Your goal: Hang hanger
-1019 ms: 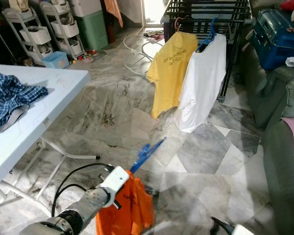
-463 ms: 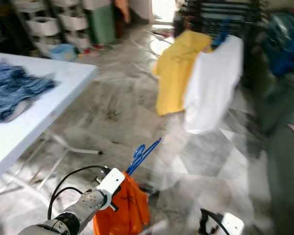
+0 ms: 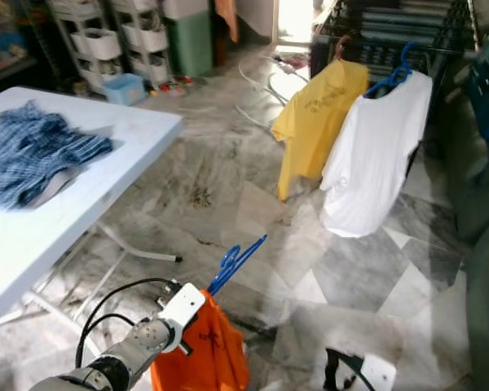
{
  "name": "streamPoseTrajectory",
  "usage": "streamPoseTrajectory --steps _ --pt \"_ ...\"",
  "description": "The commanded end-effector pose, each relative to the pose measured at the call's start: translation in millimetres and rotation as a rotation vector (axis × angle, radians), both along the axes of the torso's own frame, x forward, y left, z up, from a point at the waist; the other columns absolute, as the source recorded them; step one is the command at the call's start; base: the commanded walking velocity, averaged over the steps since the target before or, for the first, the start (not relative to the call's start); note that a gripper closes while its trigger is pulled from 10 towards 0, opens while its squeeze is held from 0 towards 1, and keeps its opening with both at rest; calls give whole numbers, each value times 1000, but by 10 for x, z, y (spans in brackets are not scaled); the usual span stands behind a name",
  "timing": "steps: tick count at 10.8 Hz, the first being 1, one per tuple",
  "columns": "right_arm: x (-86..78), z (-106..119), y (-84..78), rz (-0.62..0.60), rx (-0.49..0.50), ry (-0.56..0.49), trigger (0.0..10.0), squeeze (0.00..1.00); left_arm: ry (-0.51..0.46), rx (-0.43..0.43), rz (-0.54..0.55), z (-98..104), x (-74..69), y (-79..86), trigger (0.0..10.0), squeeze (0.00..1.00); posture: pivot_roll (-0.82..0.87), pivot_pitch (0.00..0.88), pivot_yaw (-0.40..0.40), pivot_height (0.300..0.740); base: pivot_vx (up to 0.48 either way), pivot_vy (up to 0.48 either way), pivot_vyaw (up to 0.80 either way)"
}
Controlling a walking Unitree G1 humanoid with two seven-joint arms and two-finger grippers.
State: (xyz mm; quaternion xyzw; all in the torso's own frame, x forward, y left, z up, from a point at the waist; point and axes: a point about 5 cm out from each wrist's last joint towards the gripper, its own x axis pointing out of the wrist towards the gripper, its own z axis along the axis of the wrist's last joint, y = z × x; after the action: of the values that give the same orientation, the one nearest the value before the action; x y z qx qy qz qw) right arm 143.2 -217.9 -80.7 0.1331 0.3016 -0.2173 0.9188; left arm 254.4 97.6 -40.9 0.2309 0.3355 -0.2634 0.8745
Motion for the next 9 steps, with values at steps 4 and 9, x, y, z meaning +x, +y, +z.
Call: streamPoseTrajectory --steps 4,9 --pt "15 -12 39 -8 13 11 10000 0 -19 1 -38 18 12 -12 10000 0 -125 0 35 740 430 0 -794" --pt "-9 -23 44 -11 12 21 10000 0 -40 14 -45 9 -5 -9 10000 0 -120 0 29 740 218 0 -110"
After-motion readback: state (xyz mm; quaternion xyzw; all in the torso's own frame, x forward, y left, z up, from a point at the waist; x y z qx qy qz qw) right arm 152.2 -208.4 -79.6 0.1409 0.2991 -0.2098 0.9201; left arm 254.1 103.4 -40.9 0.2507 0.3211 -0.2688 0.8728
